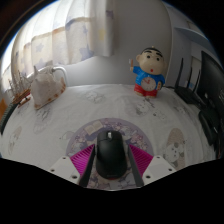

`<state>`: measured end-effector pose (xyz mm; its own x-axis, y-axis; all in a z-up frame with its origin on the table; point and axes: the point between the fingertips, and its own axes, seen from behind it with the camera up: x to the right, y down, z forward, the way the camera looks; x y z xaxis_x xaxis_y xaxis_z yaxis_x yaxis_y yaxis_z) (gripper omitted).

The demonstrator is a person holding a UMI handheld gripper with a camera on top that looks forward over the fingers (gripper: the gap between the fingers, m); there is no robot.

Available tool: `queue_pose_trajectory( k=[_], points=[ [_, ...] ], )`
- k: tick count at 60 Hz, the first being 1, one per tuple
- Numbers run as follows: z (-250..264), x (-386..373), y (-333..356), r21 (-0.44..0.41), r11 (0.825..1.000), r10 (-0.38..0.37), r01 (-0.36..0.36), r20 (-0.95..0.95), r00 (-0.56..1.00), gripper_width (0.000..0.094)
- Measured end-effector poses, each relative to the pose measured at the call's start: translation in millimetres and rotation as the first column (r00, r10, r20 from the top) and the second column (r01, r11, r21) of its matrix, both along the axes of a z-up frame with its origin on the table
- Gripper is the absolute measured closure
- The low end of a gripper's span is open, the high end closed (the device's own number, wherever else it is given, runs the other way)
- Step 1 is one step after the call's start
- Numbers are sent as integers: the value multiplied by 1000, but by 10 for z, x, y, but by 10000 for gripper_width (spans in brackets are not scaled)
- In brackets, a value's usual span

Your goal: Arrange mouse

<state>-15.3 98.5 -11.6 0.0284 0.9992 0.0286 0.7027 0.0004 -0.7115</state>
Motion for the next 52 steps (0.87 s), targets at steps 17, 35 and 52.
queue_pose_trajectory(
  k=[17,35,52],
  points=[
    [1133,895,-40,3,999,-52,52,131,990,91],
    [1673,1561,-293,53,999,-12,5,130,991,82],
    [1649,1629,-256,46,999,-1,-6,136,991,82]
  ],
)
